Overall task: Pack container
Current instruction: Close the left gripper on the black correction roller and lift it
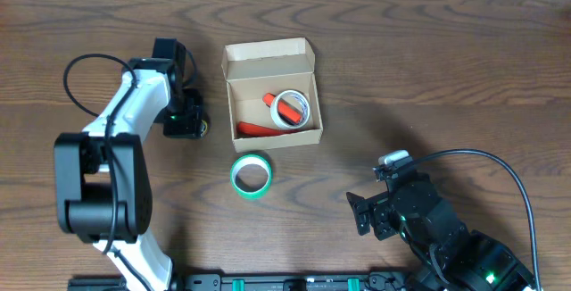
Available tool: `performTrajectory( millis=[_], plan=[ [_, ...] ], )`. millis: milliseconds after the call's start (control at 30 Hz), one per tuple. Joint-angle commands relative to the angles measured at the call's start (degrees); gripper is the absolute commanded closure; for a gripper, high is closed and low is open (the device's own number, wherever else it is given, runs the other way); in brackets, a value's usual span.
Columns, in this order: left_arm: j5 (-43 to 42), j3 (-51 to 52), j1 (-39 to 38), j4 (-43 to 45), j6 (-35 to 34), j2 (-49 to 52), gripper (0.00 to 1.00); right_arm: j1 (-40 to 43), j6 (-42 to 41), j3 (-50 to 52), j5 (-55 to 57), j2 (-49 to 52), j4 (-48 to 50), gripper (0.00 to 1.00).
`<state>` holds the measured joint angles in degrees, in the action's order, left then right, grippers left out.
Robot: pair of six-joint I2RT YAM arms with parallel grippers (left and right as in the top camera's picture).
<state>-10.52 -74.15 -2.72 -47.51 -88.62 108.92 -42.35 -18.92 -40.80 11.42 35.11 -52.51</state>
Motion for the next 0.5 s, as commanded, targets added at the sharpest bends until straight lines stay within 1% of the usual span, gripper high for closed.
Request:
performTrajectory(
  millis=[0,467],
  plan=[
    [1.6,0.4,0.1,-0.2,-0.1,-3.2,0.51,-0.4,-0.8,0.1,0.8,-0.3,0.0,0.01],
    [2.6,0.4,-0.2,-0.2,-0.1,-13.3,0.51,-0.4,-0.8,0.1,0.8,-0.3,0.0,0.01]
  ],
)
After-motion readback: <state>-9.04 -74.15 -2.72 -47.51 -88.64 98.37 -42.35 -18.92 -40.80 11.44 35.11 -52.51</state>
